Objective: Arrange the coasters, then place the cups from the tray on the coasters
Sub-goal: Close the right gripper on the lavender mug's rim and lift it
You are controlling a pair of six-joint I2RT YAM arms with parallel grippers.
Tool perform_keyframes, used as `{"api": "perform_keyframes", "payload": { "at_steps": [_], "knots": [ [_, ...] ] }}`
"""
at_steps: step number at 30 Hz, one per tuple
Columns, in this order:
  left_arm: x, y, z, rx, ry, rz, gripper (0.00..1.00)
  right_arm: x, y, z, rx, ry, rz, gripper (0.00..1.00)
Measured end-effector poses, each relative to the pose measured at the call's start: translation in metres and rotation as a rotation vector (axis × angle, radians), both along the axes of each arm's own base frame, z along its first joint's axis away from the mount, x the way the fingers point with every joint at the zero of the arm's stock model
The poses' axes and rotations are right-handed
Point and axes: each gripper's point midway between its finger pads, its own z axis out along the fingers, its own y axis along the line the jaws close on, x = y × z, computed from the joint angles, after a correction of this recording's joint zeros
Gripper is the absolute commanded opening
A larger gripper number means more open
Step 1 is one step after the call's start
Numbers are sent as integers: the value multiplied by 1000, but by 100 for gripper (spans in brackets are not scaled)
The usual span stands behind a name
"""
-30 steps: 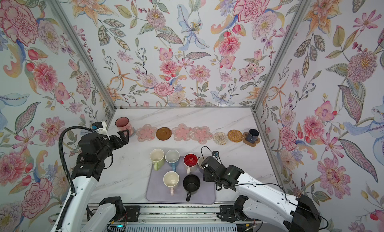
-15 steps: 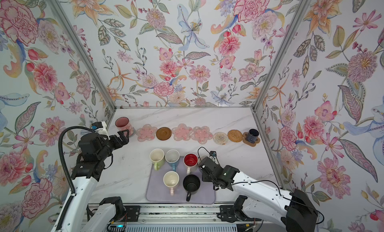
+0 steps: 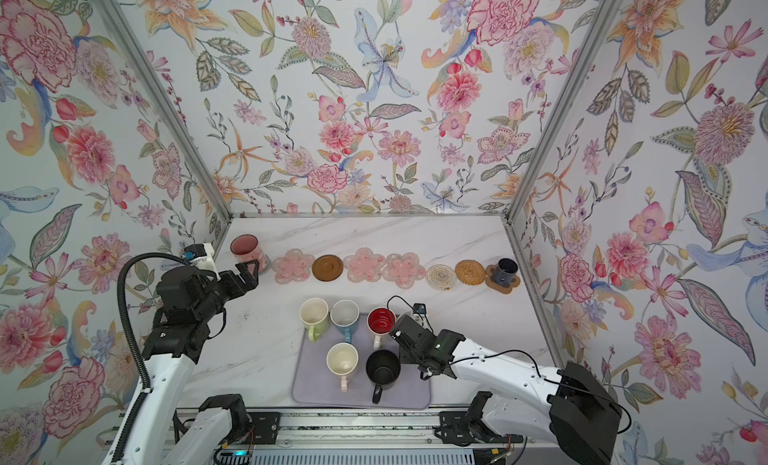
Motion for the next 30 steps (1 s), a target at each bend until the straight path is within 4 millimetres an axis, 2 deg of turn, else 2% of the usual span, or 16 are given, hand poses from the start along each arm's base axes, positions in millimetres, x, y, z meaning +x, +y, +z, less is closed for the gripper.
{"api": "perform_keyframes", "payload": {
  "at_steps": [8, 22, 26, 30],
  "knots": [
    [0, 0, 0, 0, 0, -1, 99, 1, 1, -6, -30, -5, 10, 26],
    [-1, -1, 1, 0, -5, -3, 99, -2, -1, -4, -72, -21, 40, 1],
    [-1, -1, 2, 0, -7, -3, 99, -4, -4, 2, -84, -20, 47, 0],
    [-1, -1, 3, 0, -9, -3, 99, -2, -6, 18, -78, -46, 49, 0]
  ]
}}
